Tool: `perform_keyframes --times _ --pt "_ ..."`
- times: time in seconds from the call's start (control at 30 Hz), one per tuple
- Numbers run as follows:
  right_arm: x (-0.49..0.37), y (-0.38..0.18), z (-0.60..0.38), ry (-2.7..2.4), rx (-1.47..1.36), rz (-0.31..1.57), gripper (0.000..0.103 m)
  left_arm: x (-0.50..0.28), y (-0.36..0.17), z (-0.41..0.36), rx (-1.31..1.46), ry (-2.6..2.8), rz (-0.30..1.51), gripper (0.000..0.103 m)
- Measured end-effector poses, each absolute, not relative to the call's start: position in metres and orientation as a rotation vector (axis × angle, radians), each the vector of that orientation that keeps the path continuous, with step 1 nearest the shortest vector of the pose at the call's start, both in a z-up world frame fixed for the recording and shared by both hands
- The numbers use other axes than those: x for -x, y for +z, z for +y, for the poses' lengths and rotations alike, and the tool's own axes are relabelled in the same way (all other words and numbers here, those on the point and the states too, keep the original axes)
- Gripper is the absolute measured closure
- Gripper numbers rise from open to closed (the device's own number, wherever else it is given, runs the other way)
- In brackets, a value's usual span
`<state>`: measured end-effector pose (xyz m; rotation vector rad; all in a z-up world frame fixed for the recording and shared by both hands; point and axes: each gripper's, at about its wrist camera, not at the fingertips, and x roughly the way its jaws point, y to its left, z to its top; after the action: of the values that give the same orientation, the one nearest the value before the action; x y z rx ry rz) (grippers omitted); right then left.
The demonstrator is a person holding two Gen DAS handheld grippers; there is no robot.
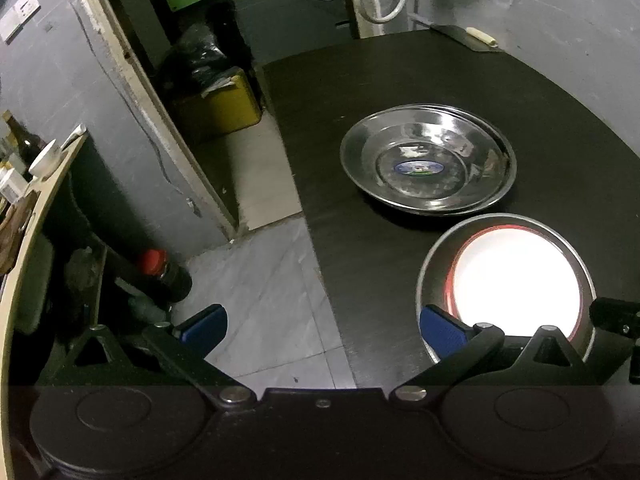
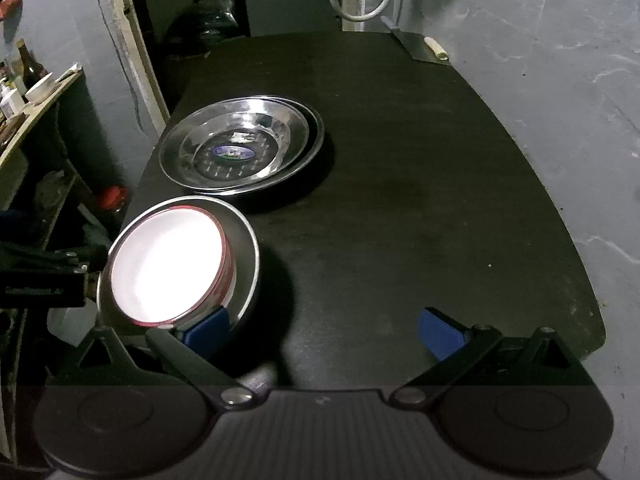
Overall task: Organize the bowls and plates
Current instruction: 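Move both grippers to the rim of the steel saucepan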
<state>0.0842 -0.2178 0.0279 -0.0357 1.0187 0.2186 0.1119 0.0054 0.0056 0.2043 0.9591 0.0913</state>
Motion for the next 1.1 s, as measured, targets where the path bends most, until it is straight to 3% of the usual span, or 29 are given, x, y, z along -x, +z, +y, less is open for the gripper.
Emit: perform_keyframes --times 1.1 --pt "-0.094 0.023 -0.222 0.247 -0.010 1.027 0.000 -0.122 -0.009 0.003 -0.173 0.072 1.027 0.001"
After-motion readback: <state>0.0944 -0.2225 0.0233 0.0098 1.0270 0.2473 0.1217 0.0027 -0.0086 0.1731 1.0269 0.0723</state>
